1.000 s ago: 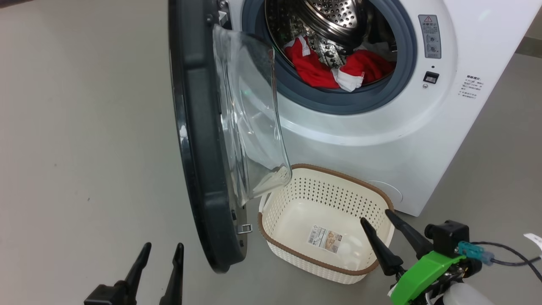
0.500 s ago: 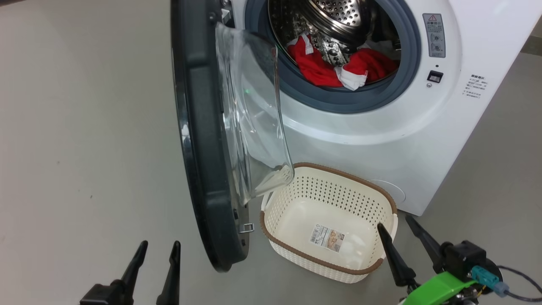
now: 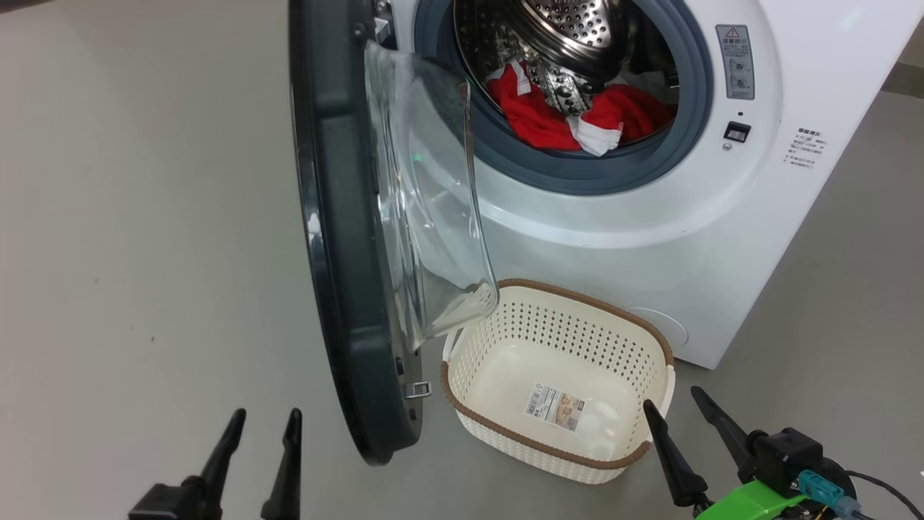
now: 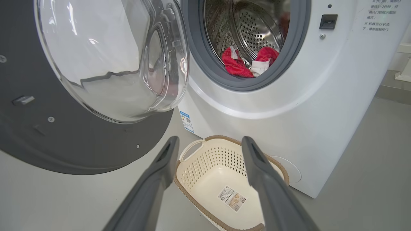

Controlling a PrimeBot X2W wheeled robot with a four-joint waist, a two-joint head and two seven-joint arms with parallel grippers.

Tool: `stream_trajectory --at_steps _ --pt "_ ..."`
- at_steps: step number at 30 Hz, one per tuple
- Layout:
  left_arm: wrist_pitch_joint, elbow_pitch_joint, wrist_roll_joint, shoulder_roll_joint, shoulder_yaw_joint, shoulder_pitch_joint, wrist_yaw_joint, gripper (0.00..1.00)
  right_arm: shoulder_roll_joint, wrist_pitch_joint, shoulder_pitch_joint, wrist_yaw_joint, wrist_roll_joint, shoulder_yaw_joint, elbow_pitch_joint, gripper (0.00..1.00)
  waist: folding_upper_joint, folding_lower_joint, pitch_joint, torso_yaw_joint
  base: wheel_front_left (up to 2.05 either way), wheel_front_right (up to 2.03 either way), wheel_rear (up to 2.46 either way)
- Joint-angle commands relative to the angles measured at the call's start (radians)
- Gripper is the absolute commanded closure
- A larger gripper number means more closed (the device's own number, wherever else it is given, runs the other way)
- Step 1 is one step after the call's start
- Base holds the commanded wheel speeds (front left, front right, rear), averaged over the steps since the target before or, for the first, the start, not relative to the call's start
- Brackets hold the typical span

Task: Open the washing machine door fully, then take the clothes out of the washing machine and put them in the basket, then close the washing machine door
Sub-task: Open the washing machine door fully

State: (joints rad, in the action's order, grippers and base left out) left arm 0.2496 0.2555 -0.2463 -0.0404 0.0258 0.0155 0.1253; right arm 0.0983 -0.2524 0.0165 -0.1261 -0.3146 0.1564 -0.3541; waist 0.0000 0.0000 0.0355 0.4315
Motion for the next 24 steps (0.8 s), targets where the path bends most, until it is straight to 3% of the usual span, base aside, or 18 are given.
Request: stream_trajectory --at_steps 1,2,3,8,14,19,24 --pt "0.012 -0.035 -0.008 -0.01 -0.043 0.021 0.005 0.0 0.005 -0.009 0.005 -0.005 0.005 0.015 0.021 0.0 0.0 0.0 -0.002 -0.001 0.0 0.0 0.0" --pt "0.012 -0.042 -0.015 -0.01 -0.048 0.024 0.005 0.29 0.004 -0.009 0.005 -0.005 0.006 0.013 0.022 0.0 0.0 0.0 -0.003 -0.001 0.0 0.0 0.0" --pt "0.012 -0.051 -0.02 -0.01 -0.054 0.028 0.005 1.0 0.004 -0.009 0.004 -0.005 0.007 0.011 0.023 0.0 0.0 0.0 -0.004 0.0 0.0 0.0 0.0" --pt "0.012 -0.127 -0.058 -0.01 -0.112 0.077 0.005 1.0 0.002 -0.009 0.001 -0.005 0.01 0.008 0.028 0.0 0.0 0.0 -0.007 0.001 0.0 0.0 0.0" --pt "0.012 -0.367 -0.106 -0.01 -0.132 0.148 0.005 1.0 0.001 -0.009 0.004 -0.005 0.01 0.015 0.03 0.0 0.0 0.0 -0.006 -0.006 0.0 0.0 0.0" --pt "0.012 -0.564 -0.104 -0.01 -0.003 0.148 0.002 1.0 0.0 -0.009 0.008 -0.005 0.007 0.016 0.029 0.0 0.0 0.0 0.001 -0.015 0.0 0.0 0.0" --pt "0.012 -0.591 -0.11 -0.01 0.17 0.111 -0.005 1.0 0.0 -0.009 0.01 -0.005 0.006 0.014 0.03 0.0 0.0 0.0 0.004 -0.021 0.0 0.0 0.0"
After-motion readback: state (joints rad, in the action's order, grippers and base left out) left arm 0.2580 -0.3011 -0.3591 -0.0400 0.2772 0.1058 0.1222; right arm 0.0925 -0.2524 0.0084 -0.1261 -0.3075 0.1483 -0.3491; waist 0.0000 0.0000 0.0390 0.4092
